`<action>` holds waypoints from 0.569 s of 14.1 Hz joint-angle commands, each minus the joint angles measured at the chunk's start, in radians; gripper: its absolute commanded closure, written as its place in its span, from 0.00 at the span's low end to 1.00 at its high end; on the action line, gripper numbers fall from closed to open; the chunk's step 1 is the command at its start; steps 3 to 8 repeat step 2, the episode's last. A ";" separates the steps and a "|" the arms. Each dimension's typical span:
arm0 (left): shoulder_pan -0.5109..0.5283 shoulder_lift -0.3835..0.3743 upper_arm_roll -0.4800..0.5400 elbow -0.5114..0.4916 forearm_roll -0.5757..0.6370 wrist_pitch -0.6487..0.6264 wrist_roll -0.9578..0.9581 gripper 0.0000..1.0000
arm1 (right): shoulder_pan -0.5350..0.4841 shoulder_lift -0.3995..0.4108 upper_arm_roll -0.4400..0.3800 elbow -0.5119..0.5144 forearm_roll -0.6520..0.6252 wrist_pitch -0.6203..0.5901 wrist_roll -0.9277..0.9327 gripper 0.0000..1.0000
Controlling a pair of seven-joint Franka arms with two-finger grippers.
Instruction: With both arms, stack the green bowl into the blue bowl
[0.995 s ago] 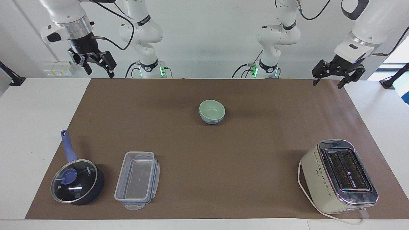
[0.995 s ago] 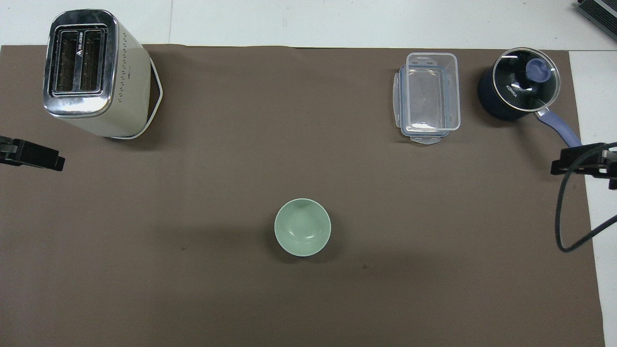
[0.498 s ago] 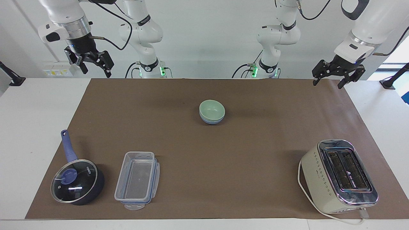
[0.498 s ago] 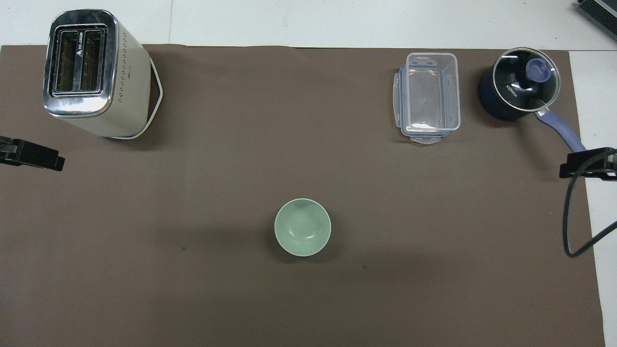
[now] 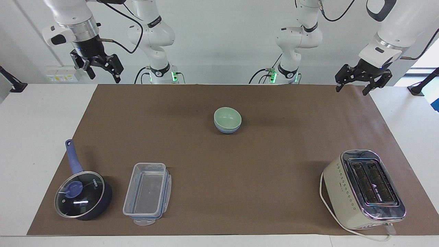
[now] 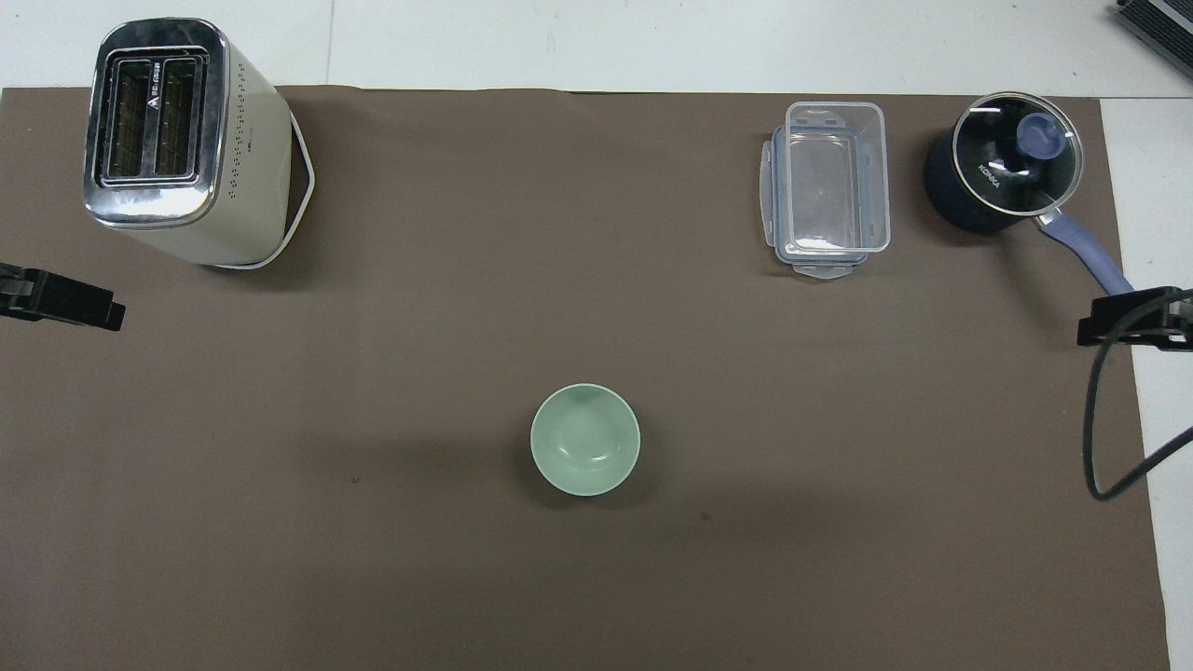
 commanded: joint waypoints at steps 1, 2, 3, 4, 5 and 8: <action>0.001 0.001 0.000 0.002 0.003 -0.003 0.010 0.00 | -0.003 -0.011 0.004 -0.005 -0.010 -0.009 -0.023 0.00; 0.001 0.001 0.000 0.002 0.003 -0.003 0.007 0.00 | -0.003 -0.011 0.004 -0.005 -0.008 -0.009 -0.022 0.00; 0.001 0.001 0.000 0.002 0.003 -0.003 0.007 0.00 | -0.003 -0.011 0.004 -0.005 -0.008 -0.009 -0.022 0.00; 0.001 0.001 0.000 0.002 0.003 -0.003 0.007 0.00 | -0.003 -0.011 0.004 -0.005 -0.008 -0.009 -0.022 0.00; 0.001 0.001 0.000 0.002 0.003 -0.003 0.007 0.00 | -0.003 -0.011 0.004 -0.005 -0.008 -0.009 -0.022 0.00; 0.001 0.001 0.000 0.002 0.003 -0.003 0.007 0.00 | -0.003 -0.011 0.004 -0.005 -0.008 -0.009 -0.022 0.00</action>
